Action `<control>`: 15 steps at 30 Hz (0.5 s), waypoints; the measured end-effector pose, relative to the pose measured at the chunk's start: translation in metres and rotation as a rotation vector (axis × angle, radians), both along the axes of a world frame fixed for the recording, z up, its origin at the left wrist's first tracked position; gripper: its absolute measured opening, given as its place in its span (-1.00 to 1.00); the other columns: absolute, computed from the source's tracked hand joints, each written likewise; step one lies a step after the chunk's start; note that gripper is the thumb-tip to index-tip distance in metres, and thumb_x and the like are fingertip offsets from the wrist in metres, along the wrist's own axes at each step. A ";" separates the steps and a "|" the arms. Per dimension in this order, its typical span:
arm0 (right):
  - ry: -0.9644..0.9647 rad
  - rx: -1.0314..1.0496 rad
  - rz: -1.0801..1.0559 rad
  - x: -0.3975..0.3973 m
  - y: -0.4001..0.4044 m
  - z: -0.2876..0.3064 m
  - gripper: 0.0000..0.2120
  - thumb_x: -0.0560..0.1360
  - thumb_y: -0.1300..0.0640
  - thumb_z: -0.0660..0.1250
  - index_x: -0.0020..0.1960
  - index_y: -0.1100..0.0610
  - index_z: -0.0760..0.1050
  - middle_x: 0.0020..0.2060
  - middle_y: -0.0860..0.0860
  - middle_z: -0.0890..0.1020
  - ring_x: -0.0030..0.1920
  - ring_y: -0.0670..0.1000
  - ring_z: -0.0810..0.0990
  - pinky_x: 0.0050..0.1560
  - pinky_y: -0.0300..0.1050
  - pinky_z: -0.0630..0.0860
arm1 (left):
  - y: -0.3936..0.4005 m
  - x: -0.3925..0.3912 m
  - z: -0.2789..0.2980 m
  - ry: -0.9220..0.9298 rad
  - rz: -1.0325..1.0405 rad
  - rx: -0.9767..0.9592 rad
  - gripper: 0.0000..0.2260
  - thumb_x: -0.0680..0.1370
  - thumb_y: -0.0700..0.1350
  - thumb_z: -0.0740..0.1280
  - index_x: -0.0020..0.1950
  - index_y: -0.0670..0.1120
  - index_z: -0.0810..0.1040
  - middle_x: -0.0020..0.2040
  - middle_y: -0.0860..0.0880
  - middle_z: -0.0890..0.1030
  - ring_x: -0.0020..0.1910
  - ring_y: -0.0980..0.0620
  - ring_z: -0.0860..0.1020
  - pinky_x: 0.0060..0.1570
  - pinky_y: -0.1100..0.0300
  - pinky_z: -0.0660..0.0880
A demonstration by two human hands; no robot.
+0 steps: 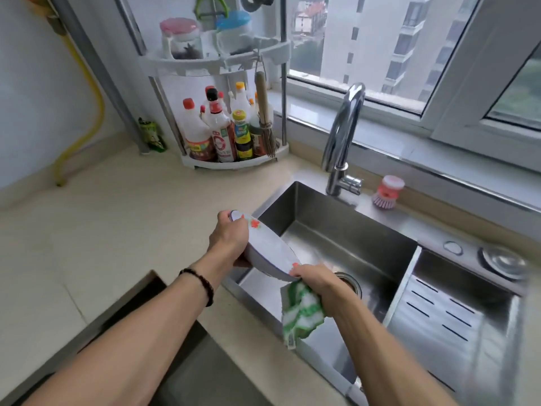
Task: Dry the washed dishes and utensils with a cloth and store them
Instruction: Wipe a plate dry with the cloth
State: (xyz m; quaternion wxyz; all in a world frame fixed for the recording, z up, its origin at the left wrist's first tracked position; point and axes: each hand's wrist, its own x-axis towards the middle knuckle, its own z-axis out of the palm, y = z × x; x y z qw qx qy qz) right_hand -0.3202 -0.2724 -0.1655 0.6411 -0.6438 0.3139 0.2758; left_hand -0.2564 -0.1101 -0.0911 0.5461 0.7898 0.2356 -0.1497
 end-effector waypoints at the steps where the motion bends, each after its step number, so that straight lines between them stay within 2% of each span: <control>1: 0.011 0.006 0.002 -0.001 -0.005 -0.004 -0.91 0.50 0.21 0.34 -0.17 0.16 0.47 -0.35 0.11 0.46 -0.38 0.08 0.45 -0.31 -0.16 0.41 | -0.011 0.000 0.001 -0.004 -0.030 0.043 -0.65 0.52 -0.04 0.14 0.32 0.11 0.37 0.21 -0.10 0.51 0.14 -0.22 0.52 -0.21 -0.20 0.65; 3: 0.038 0.003 0.004 -0.001 -0.009 -0.009 -0.89 0.51 0.19 0.34 -0.16 0.20 0.46 -0.34 0.12 0.49 -0.36 0.10 0.48 -0.28 -0.12 0.42 | -0.025 0.001 0.001 -0.017 -0.082 0.129 -0.66 0.63 -0.09 0.12 0.41 0.07 0.30 0.23 -0.12 0.48 0.14 -0.22 0.50 -0.19 -0.17 0.66; 7: 0.081 -0.013 0.015 0.002 -0.016 -0.019 -0.83 0.49 0.12 0.36 -0.06 0.24 0.50 -0.35 0.13 0.52 -0.37 0.11 0.52 -0.22 -0.08 0.47 | -0.042 0.003 0.002 -0.042 -0.162 0.246 -0.63 0.64 -0.08 0.11 0.46 0.08 0.23 0.24 -0.14 0.48 0.13 -0.22 0.53 -0.15 -0.20 0.66; 11: 0.049 -0.089 0.032 0.003 -0.019 -0.018 -0.80 0.51 0.09 0.34 -0.07 0.25 0.52 -0.34 0.11 0.58 -0.39 0.07 0.55 -0.36 -0.21 0.46 | -0.043 0.003 0.000 -0.058 -0.202 0.219 -0.54 0.58 -0.19 0.13 0.46 0.11 0.23 0.20 -0.12 0.48 0.10 -0.20 0.53 -0.17 -0.17 0.67; 13: -0.020 -0.230 0.090 0.007 -0.022 -0.018 -0.68 0.55 -0.03 0.30 -0.05 0.24 0.58 -0.22 0.12 0.63 -0.25 0.10 0.60 -0.22 -0.16 0.49 | -0.036 0.001 -0.003 -0.072 -0.209 0.184 -0.51 0.58 -0.24 0.15 0.47 0.11 0.23 0.18 -0.09 0.47 0.04 -0.13 0.53 -0.25 -0.03 0.67; 15: -0.104 -0.451 0.076 0.014 -0.028 -0.015 -0.63 0.56 -0.11 0.24 -0.12 0.17 0.60 -0.15 0.13 0.63 -0.11 0.16 0.57 -0.07 -0.06 0.47 | -0.027 0.001 -0.006 -0.089 -0.206 0.155 -0.54 0.60 -0.23 0.17 0.46 0.10 0.25 0.17 -0.08 0.47 0.02 -0.11 0.54 -0.37 0.09 0.62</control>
